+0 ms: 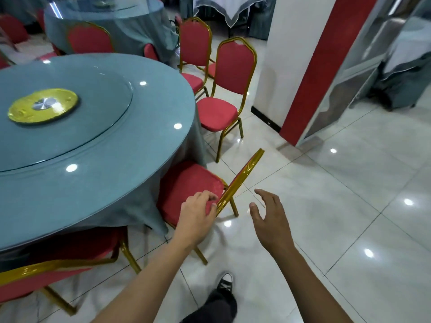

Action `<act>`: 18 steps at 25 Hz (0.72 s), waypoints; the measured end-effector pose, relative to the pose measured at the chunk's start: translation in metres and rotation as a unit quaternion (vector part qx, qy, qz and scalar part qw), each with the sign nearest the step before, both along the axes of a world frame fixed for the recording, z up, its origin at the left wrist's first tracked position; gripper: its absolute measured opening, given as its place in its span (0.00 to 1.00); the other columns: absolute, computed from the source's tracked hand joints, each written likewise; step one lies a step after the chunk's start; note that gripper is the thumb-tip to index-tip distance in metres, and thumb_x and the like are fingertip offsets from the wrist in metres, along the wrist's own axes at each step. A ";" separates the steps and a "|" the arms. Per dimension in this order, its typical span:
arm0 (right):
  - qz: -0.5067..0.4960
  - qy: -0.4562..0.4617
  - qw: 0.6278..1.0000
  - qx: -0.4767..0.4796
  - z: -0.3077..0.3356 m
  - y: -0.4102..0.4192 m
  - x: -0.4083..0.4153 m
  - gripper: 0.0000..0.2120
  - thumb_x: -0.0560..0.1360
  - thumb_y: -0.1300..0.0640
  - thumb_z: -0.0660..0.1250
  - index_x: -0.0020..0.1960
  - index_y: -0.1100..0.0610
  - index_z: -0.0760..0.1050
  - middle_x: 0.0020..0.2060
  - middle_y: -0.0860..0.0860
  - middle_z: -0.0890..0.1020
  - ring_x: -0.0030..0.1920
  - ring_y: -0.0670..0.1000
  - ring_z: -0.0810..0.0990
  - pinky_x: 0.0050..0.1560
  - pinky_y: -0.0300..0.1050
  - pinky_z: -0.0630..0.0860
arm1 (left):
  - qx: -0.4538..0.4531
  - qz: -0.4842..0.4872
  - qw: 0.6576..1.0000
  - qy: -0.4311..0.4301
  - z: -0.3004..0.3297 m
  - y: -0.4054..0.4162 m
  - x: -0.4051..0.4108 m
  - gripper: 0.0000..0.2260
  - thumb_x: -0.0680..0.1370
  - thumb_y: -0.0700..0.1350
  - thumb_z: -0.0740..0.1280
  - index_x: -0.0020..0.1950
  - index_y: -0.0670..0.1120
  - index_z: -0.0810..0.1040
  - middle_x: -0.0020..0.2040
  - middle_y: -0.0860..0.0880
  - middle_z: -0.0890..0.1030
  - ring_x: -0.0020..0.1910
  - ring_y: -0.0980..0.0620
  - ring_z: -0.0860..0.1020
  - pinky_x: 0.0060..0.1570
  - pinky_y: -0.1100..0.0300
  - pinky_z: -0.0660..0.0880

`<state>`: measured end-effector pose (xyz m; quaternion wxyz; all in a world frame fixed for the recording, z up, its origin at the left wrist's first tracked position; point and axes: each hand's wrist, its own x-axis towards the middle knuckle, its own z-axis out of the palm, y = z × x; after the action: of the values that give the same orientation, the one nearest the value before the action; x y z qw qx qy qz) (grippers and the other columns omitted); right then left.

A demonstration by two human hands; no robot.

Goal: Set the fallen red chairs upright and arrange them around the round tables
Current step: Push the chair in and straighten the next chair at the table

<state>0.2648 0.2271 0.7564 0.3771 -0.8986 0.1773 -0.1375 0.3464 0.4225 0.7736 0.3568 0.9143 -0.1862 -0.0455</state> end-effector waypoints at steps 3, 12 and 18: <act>0.001 0.022 1.000 0.000 -0.006 -0.044 0.025 0.18 0.82 0.48 0.61 0.71 0.44 0.68 0.68 0.43 0.71 0.67 0.46 0.70 0.66 0.48 0.73 | 0.007 0.005 1.000 0.023 -0.016 -0.044 0.023 0.08 0.81 0.50 0.61 0.58 0.58 0.75 0.54 0.59 0.76 0.52 0.56 0.72 0.54 0.58 0.65; 0.091 0.069 0.993 -0.018 -0.027 -0.129 0.122 0.18 0.82 0.48 0.62 0.71 0.42 0.67 0.68 0.41 0.70 0.66 0.42 0.70 0.63 0.41 0.70 | 0.007 0.107 0.989 0.103 -0.056 -0.113 0.066 0.06 0.82 0.49 0.60 0.57 0.58 0.73 0.52 0.59 0.75 0.50 0.56 0.73 0.53 0.56 0.69; 0.172 0.115 0.977 -0.050 -0.055 -0.156 0.183 0.22 0.82 0.46 0.60 0.75 0.45 0.64 0.73 0.48 0.68 0.72 0.51 0.68 0.70 0.51 0.69 | 0.086 0.185 0.966 0.157 -0.084 -0.128 0.057 0.18 0.82 0.64 0.45 0.64 0.62 0.68 0.57 0.59 0.73 0.54 0.57 0.71 0.59 0.51 0.68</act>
<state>0.4479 0.0708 0.7017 0.3269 -0.9431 0.0558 0.0252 0.4029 0.2945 0.6899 0.3042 0.9414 0.0488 -0.1371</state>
